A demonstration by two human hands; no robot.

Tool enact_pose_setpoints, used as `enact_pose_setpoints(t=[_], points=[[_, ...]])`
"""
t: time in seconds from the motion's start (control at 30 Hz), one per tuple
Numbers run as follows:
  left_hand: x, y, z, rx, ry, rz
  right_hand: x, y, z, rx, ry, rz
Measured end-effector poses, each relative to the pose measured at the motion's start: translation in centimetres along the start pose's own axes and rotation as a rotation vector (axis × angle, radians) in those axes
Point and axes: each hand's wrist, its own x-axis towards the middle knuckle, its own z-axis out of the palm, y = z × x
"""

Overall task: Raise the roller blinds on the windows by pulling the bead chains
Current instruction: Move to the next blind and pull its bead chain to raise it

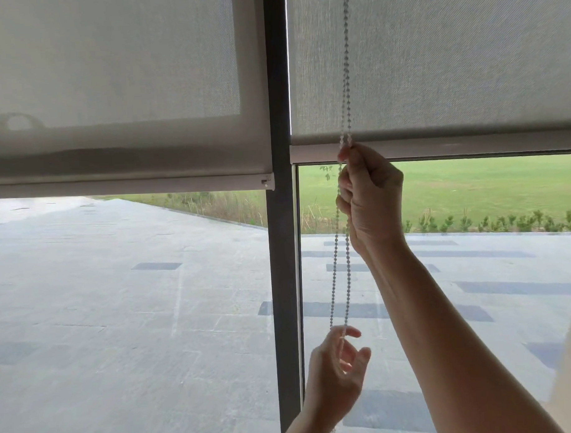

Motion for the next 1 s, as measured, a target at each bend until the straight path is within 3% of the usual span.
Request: enact_pose_setpoints(t=[0.17, 0.4, 0.57, 1.0], points=[[0.8, 1.5, 0.2, -0.075, 0.058, 0.009, -1.9, 0.9, -0.3, -0.025, 0.022, 0.017], [0.6, 4.0, 0.3, -0.045, 0.359, 0.149, -2.6, 0.5, -0.4, -0.022, 0.025, -0.003], [-1.0, 2.3, 1.1, 0.213, 0.355, 0.145, -4.9, 1.8, -0.8, -0.042, 0.032, 0.061], [-1.2, 1.4, 1.1, 0.089, 0.333, 0.083, -4.0, 3.9, -1.0, -0.092, 0.049, 0.089]])
